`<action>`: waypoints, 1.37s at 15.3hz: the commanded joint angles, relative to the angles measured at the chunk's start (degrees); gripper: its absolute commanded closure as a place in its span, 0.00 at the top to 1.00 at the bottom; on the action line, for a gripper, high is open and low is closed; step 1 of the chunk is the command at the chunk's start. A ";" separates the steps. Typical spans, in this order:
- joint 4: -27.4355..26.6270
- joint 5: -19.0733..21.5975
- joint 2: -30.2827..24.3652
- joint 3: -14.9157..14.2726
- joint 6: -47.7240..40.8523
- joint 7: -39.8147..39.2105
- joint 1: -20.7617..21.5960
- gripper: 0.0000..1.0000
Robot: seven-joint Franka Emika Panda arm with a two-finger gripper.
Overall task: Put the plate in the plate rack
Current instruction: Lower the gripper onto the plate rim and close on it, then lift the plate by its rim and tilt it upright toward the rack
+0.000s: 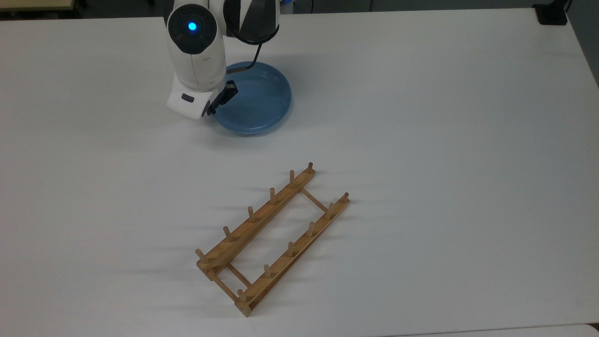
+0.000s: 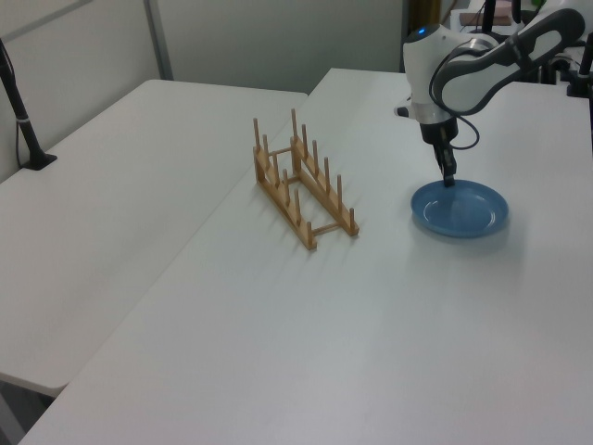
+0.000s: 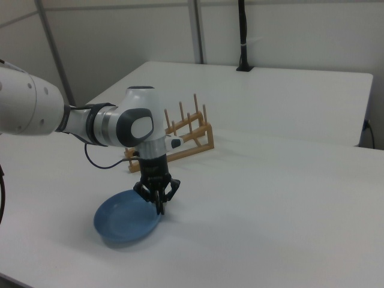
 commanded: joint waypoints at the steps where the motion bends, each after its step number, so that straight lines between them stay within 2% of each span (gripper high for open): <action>1: 0.39 -0.67 -0.57 -0.28 0.54 2.92 0.61 0.00; 3: 3.53 -0.50 -1.45 -0.28 -1.29 3.80 0.35 0.00; 8: 16.81 0.81 -3.29 -0.19 -8.16 4.24 0.26 0.00; 11: 23.57 1.87 -3.12 -0.28 -7.29 10.72 0.52 0.00; 13: 25.26 1.26 -3.12 -0.19 -3.35 15.56 0.70 0.00; 17: 25.62 -0.75 -2.60 -0.01 12.98 25.58 1.83 0.00; 21: 25.27 -7.86 -0.75 -0.01 23.11 32.87 3.42 0.00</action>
